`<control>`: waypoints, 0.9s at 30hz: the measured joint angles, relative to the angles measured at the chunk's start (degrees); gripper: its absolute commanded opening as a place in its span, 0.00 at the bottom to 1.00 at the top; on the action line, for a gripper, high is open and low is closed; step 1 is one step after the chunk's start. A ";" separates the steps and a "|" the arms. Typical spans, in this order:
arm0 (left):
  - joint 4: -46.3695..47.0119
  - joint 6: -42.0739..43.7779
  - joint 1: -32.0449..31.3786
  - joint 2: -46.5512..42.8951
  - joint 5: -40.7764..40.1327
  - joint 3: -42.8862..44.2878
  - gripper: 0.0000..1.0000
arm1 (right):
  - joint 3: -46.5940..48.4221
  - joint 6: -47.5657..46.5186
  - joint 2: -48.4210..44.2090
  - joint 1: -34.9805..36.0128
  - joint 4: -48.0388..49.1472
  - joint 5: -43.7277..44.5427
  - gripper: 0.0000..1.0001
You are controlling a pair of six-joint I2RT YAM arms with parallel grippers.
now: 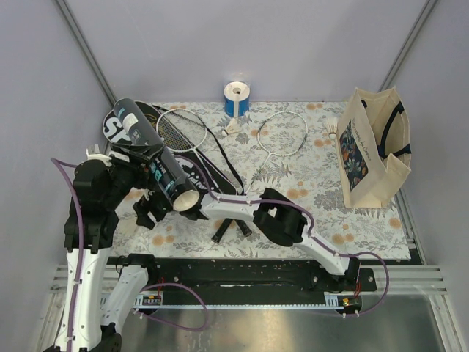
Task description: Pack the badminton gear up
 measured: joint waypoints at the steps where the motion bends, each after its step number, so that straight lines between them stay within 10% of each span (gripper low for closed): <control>1: 0.44 -0.09 0.00 0.02 0.02 -0.31 0.15 | 0.35 -1.90 0.20 -0.70 0.04 -2.10 0.79; 15: 2.60 -0.39 0.00 2.47 0.02 -1.11 0.15 | 16.81 -19.15 11.06 -7.61 -0.24 -22.71 0.78; 27: 2.84 -0.31 0.00 3.41 -0.90 -1.09 0.15 | 21.84 8.20 16.41 -7.50 2.93 -15.82 0.82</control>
